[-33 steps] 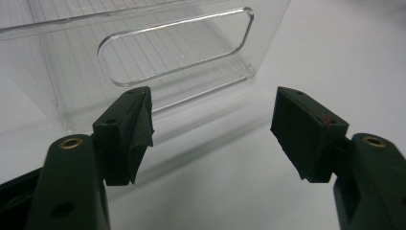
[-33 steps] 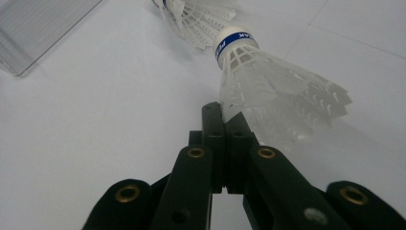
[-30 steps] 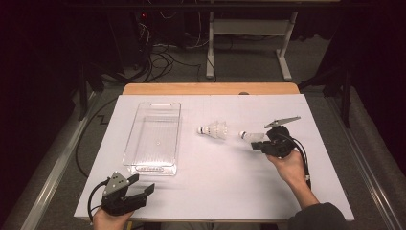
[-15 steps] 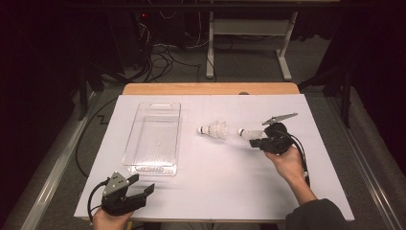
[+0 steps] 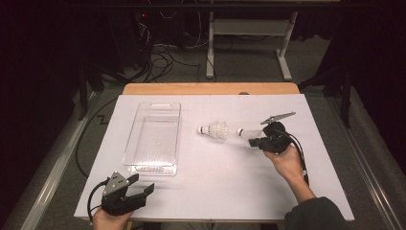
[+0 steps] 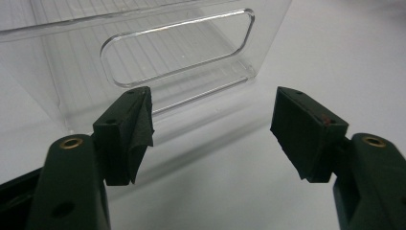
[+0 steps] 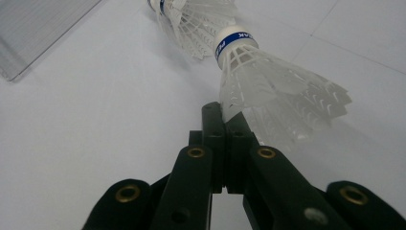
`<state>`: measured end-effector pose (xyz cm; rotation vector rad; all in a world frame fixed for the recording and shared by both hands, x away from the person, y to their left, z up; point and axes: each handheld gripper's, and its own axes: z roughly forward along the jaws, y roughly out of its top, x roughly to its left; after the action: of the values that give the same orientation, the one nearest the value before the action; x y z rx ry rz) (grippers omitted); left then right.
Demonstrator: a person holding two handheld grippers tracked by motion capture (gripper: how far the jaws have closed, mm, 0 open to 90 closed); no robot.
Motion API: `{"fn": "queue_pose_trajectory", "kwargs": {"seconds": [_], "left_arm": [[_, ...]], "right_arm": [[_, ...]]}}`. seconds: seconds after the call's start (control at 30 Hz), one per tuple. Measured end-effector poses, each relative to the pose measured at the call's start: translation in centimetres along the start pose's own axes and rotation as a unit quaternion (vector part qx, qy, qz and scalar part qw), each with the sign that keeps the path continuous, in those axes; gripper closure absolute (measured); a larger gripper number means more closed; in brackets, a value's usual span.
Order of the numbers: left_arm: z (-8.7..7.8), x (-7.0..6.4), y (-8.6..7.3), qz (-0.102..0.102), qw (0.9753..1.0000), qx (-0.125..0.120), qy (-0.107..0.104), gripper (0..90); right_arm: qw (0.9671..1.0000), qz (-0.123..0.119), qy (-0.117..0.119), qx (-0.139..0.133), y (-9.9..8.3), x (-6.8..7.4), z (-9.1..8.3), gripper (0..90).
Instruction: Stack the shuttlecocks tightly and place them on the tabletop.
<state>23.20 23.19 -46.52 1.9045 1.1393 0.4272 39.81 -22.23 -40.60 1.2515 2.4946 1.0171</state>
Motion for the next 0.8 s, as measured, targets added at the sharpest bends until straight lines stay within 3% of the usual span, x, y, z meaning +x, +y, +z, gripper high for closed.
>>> {"fn": "queue_pose_trajectory", "kwargs": {"seconds": [0.8], "left_arm": [[0.0,0.0,0.0,0.001,1.0,0.0,0.0,31.7]], "right_arm": [[0.9999,-0.01,0.003,0.01,1.6,-0.1,1.0,90.0]]}}
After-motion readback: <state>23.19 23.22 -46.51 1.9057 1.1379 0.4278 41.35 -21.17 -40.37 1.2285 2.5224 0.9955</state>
